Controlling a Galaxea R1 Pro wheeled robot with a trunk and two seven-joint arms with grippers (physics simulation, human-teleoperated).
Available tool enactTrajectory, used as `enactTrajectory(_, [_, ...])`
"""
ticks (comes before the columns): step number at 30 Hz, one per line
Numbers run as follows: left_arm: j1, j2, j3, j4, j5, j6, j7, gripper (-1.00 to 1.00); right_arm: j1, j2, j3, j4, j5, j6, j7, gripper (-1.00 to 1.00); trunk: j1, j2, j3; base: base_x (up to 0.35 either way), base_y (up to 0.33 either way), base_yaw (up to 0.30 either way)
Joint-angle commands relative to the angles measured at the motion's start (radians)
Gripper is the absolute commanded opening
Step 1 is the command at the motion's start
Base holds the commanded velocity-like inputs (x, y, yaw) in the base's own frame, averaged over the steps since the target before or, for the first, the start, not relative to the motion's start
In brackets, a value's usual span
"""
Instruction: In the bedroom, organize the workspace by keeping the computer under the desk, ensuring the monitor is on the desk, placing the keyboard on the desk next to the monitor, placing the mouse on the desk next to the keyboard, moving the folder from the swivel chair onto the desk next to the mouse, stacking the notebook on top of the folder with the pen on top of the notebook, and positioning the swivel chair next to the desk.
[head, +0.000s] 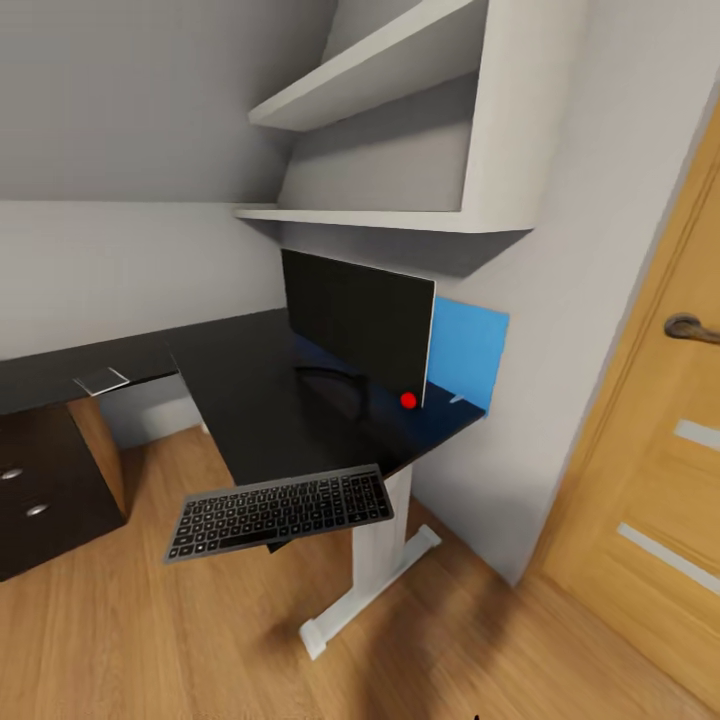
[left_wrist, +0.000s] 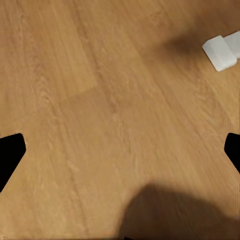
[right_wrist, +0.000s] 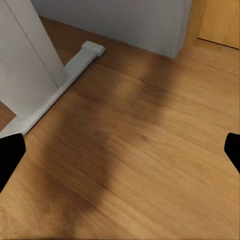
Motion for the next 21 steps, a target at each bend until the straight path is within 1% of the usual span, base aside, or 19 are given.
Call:
enactTrajectory(1, [0.000,-0.001,0.001,-0.001,0.007,-0.003,0.000,1.00,-0.001,0.000,0.009,0.000,-0.001,-0.002,-0.008,1.00,0.000,0.000,-0.001,0.000,0.000,0.289])
enactTrajectory(8, [0.000,-0.002,0.001,-0.001,0.007,-0.003,-0.001,1.00,0.000,0.002,0.010,0.000,-0.001,-0.001,-0.008,1.00,0.000,0.000,-0.003,0.000,-0.003,0.289])
enactTrajectory(11, [0.000,-0.002,0.001,-0.001,0.007,-0.003,0.000,1.00,0.000,0.002,0.010,0.000,-0.001,-0.001,-0.008,1.00,0.000,0.000,-0.004,0.000,-0.072,0.289])
enactTrajectory(14, [0.000,-0.002,0.001,-0.001,0.007,-0.003,0.000,1.00,0.000,0.002,0.010,0.005,-0.001,-0.001,-0.008,1.00,0.000,0.000,-0.006,0.000,-0.168,0.289])
enactTrajectory(19, [0.000,-0.001,0.001,-0.001,0.007,-0.003,0.000,1.00,-0.001,0.002,0.010,0.019,0.001,-0.001,-0.008,1.00,0.000,0.000,-0.008,-0.004,-0.246,0.289])
enactTrajectory(21, [0.000,-0.001,0.001,-0.001,0.007,-0.003,0.000,1.00,0.000,0.002,0.010,0.025,0.014,0.000,-0.008,1.00,0.000,0.000,-0.008,-0.101,-0.238,0.288])
